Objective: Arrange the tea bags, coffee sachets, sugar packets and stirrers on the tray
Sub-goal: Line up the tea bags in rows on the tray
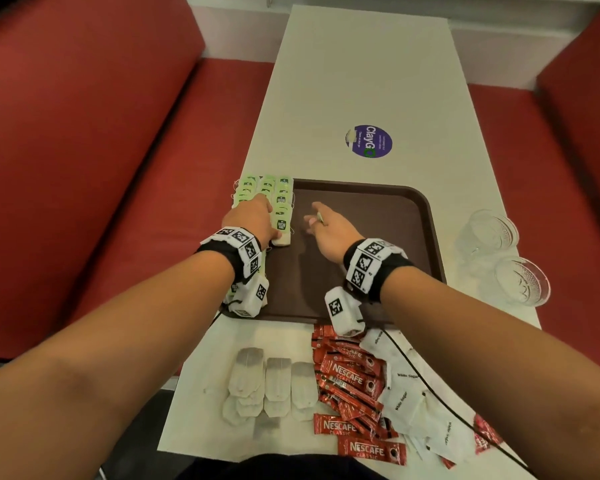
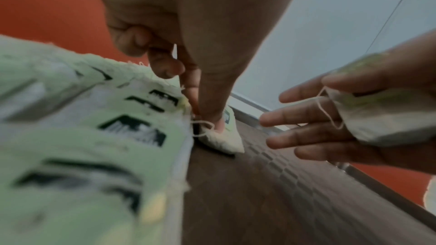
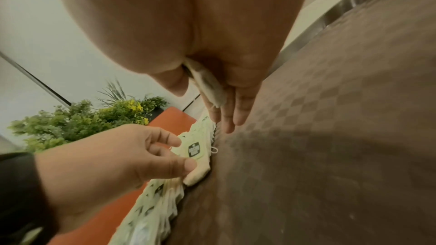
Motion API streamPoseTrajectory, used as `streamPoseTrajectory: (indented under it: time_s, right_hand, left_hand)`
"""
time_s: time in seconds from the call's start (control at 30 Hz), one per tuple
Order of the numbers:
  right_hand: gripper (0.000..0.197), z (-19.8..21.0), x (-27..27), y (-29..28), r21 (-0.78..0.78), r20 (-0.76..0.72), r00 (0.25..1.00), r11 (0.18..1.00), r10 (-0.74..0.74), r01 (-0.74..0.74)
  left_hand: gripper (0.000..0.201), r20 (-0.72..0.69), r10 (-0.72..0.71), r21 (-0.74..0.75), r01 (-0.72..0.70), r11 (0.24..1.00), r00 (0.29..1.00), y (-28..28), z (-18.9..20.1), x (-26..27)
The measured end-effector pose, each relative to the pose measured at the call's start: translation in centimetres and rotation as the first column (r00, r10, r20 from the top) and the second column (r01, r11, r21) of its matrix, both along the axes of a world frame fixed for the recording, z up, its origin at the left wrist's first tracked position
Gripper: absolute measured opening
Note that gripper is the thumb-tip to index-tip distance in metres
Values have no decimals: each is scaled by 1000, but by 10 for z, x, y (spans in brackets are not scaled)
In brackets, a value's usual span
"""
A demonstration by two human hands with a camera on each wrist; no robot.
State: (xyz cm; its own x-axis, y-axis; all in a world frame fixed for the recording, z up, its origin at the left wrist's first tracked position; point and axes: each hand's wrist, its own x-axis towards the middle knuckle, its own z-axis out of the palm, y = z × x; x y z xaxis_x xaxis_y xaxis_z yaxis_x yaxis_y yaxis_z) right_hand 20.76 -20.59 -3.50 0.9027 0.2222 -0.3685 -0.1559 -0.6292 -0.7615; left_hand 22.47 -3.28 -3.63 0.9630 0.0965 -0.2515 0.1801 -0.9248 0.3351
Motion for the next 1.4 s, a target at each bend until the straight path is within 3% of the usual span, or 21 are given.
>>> streamPoseTrajectory:
  time_s: [0.2,0.3,0.47,0.57,0.7,0.87,1.0,1.1,1.2,1.33,1.4]
  right_hand:
    - [58,4,15,16,-8,-98,995,1000,27,-28]
    - [52,4,17,22,30,-105,994,1000,3,1]
    - [47,9,15,25,35,-91,996,999,17,-14]
    - [53,10,15,23,7,-90,995,999,45,-45]
    - [47,17,8,15,-25,17,993,993,115,-114]
    - [39,15,2,12,-47,77,974,977,213,-209]
    - [33,13,-4,8,-46,151,981,992,122,-116]
    - [20,9,-4,2,-13,238,971,1000,7,-4]
    - [19,7,-4,-1,0,285,958,1000,26,-27]
    - [15,3,-5,2,-28,231,971,998,58,-53]
    - [33,-3,-3,3,-37,115,992,998,54,-50]
  left_hand:
    - [32,42,-168,43,166,985,985,-3,-3,0]
    - [35,2,-277,119,275,954,961,-3,-5,-3]
    - [37,-24,-319,157,318,935,948,0,0,-2]
    - [34,38,-304,68,301,951,952,3,6,-1]
    - [25,238,-258,-239,314,919,936,6,15,-1]
    - [7,247,-282,-365,359,859,927,5,24,-11]
    - [4,230,-244,-387,318,865,942,8,30,-16]
    - [4,314,-146,-369,263,892,938,13,37,-16]
    - [2,337,-126,-425,270,864,933,13,42,-20]
    - [11,216,-169,-334,236,913,962,18,32,-17]
    - [14,111,-138,-286,164,944,984,24,23,-13]
